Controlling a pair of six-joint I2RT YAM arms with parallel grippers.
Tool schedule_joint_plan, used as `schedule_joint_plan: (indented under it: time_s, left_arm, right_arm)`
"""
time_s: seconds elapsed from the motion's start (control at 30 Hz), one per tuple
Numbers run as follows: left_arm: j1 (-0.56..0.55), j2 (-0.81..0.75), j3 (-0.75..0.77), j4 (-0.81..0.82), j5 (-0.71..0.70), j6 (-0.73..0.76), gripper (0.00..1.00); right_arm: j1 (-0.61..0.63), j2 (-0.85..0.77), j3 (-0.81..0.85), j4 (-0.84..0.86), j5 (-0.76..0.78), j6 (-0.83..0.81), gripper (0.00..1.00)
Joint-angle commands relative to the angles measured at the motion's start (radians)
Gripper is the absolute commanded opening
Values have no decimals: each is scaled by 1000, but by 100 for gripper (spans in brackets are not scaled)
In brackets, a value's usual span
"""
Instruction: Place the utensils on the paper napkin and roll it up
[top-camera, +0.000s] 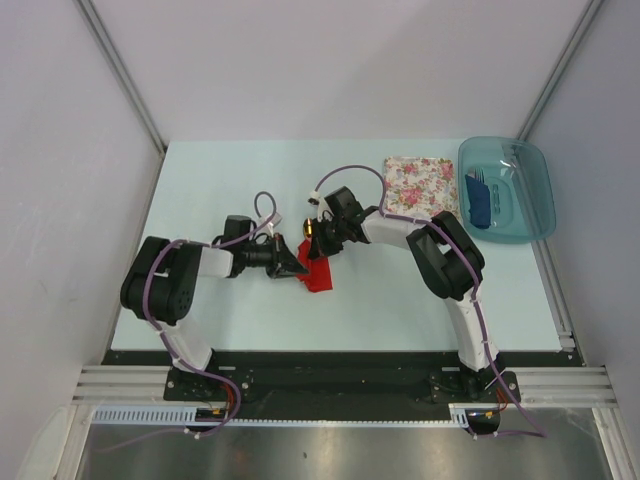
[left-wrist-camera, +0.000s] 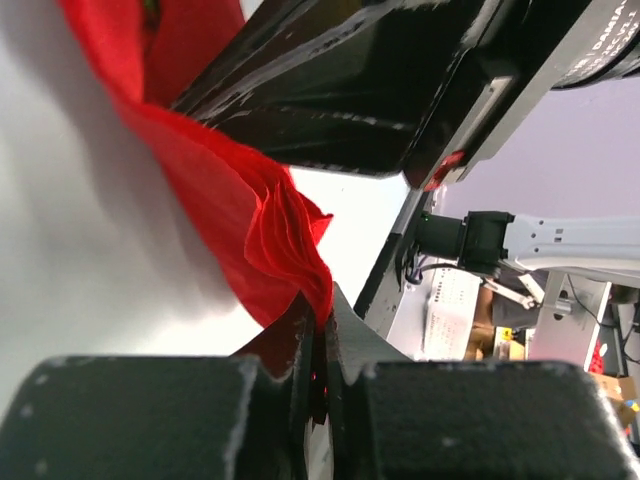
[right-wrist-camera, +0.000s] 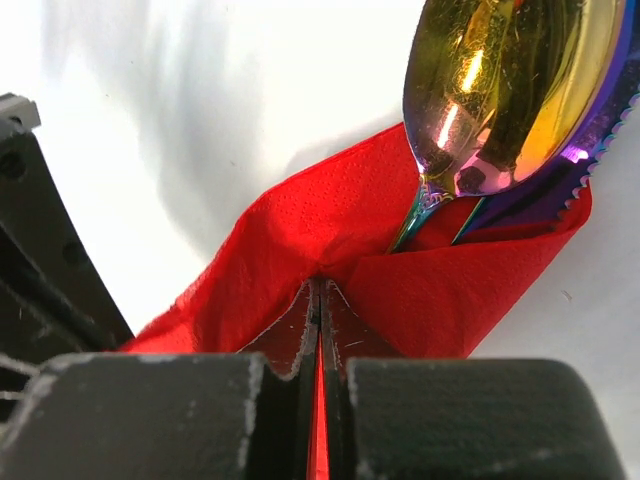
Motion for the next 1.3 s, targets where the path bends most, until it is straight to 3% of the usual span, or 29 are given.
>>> schedule_joint_plan:
  time_s: [0.0,0.2,0.43,0.63,0.8,1.27]
  left_arm:
    - [-50,20,31,91,-7,-66,10]
    - [-73,129,54,81,-65,-57,10]
    - [-67,202,99,-125,-156,58,6]
    - [-62,209,93,-111,-141,58,0]
    - [-62,213,88,-93,-130,48,0]
    - [-64,172,103,-80,-110,58,0]
  right_arm:
    - [21,100,-52,-39,121,-19,0]
    - [19,91,-52,-38,114,-14,0]
    - [16,65,-46,-44,72,-19,0]
    - [-10,-38,-21,-21,-65,-27,8]
    - [-47,-76,-29,21,-184,41,9]
    - [-64,3,-62,44,-141,36,1]
